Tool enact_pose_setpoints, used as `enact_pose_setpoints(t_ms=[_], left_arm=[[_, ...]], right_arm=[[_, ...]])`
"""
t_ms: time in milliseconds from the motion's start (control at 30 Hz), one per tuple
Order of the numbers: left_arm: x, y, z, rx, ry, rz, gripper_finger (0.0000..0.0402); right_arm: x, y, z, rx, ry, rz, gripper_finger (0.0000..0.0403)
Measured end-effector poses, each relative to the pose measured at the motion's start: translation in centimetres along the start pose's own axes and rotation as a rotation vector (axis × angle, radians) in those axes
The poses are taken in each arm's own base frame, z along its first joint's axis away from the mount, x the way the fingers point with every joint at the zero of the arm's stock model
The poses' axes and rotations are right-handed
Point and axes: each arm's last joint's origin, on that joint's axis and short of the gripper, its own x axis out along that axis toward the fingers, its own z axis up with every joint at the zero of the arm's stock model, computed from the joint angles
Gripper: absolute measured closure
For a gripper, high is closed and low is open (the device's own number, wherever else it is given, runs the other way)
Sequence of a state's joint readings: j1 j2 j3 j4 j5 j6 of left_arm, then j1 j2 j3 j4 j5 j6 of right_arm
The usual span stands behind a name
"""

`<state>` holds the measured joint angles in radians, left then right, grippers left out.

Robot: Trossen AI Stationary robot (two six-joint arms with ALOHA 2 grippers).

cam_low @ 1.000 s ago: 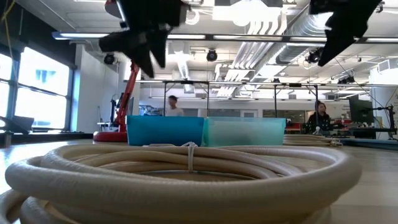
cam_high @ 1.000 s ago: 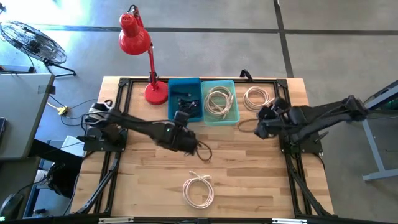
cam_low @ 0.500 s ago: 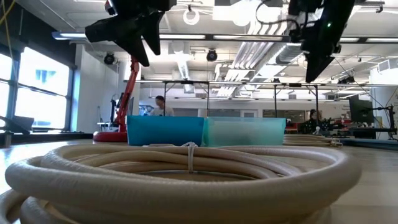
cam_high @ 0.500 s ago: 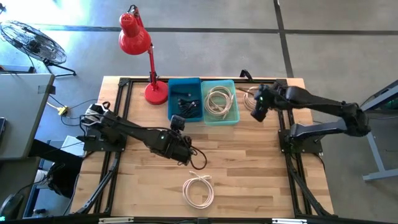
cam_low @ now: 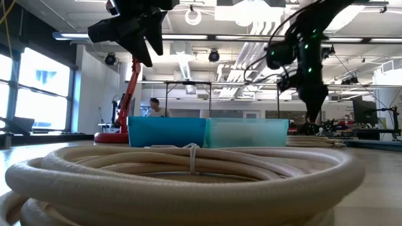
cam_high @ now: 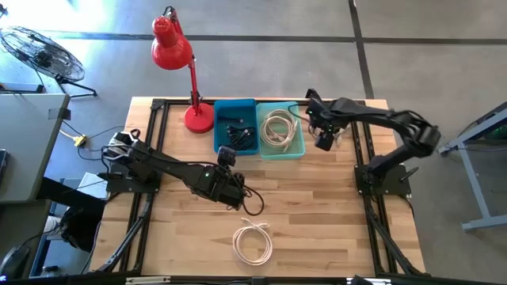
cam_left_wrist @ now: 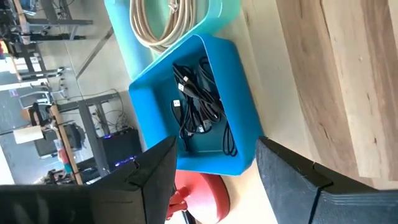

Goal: Pick & Place USB Port
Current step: Put the brown HDMI cable into the green bin

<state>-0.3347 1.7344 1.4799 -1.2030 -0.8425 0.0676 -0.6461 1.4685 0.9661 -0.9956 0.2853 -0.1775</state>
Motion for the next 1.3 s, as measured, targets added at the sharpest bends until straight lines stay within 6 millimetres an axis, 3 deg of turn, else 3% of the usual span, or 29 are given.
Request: enact_pose_setpoints(t_ms=[233, 400, 567, 700, 867, 1000, 1133, 1300], left_arm=[[0.0, -0.1, 0.1, -0.005, -0.005, -0.028, 0.019], [0.0, -0.1, 0.0, -0.014, -0.004, -0.043, 0.019], [0.0, -0.2, 0.0, -0.021, -0.004, -0.056, 0.019], [0.0, -0.2, 0.0, -0.029, -0.001, -0.062, 0.019], [0.1, -0.3, 0.0, -0.045, 0.0, -0.067, 0.019], [0.1, -0.3, 0.0, -0.071, 0.0, -0.067, 0.019], [0.0, -0.4, 0.0, -0.071, -0.003, -0.067, 0.019], [-0.1, -0.4, 0.1, -0.077, -0.007, -0.047, 0.019]], right_arm=[[4.6, -0.2, 2.1, -0.055, 0.081, 0.014, 0.0208], [7.7, -0.7, 2.5, -0.031, 0.169, 0.038, 0.0208], [9.4, -1.5, 2.6, 0.008, 0.21, 0.092, 0.0213], [9.5, -1.5, 2.6, 0.02, 0.191, 0.144, 0.0259], [9.4, -1.3, 2.5, 0.049, 0.199, 0.17, 0.0382], [9.1, -1.2, 2.5, 0.099, 0.198, 0.151, 0.0382], [7.4, -1.2, 2.1, 0.111, 0.163, 0.09, 0.0392], [2.1, -0.9, 0.5, 0.127, 0.084, 0.007, 0.0393]])
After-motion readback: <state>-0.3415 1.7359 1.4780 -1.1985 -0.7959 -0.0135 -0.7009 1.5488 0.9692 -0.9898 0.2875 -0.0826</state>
